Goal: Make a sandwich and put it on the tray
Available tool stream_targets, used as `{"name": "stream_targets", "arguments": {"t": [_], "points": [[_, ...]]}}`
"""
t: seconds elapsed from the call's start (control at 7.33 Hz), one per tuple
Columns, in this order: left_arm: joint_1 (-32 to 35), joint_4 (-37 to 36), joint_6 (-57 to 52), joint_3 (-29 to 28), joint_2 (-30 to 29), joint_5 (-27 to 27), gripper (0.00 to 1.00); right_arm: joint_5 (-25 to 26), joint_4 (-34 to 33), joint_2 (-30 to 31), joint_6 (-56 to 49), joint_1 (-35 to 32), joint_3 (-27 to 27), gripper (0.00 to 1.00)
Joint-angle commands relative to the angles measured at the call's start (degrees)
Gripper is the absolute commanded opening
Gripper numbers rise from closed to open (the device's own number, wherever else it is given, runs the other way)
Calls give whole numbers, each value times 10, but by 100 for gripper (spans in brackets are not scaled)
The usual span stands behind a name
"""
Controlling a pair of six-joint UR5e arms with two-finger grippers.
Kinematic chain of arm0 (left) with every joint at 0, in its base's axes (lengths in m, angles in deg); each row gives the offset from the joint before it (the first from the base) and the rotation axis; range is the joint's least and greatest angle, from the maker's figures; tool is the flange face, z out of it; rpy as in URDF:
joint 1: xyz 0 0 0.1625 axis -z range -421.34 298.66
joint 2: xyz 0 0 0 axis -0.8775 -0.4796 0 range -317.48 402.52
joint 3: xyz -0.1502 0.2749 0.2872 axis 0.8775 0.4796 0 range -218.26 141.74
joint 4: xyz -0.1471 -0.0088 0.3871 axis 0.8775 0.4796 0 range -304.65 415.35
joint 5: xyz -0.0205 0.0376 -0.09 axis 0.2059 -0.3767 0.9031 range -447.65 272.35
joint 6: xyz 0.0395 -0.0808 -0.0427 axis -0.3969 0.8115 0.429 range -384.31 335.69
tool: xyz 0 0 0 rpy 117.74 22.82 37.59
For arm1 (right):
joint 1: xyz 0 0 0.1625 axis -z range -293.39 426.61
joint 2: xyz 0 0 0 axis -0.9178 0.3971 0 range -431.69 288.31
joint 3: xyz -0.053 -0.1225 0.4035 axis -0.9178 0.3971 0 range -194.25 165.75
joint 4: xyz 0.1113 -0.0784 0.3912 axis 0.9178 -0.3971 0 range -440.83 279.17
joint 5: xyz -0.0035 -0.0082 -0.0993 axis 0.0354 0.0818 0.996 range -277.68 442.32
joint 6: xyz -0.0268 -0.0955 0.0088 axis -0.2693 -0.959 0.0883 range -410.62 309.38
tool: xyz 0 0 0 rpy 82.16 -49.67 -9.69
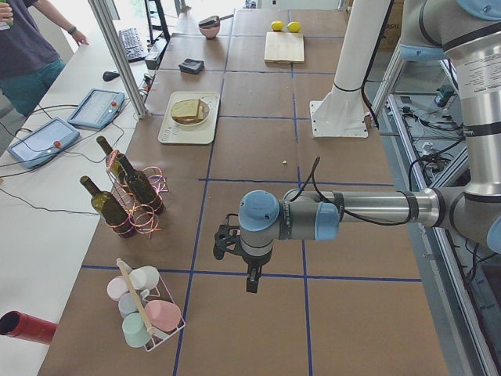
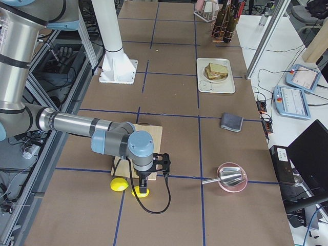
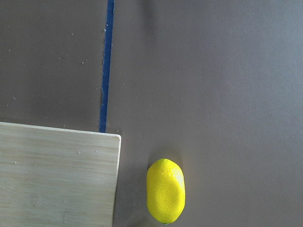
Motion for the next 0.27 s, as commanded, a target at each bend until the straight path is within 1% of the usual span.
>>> {"name": "stream_targets", "arguments": {"t": [0.0, 0.14], "points": [[0, 0, 0, 1, 0, 1, 100, 1, 1, -1, 0, 1, 0, 100], [0, 0, 0, 1, 0, 1, 100, 2, 1, -1, 0, 1, 0, 100]]}}
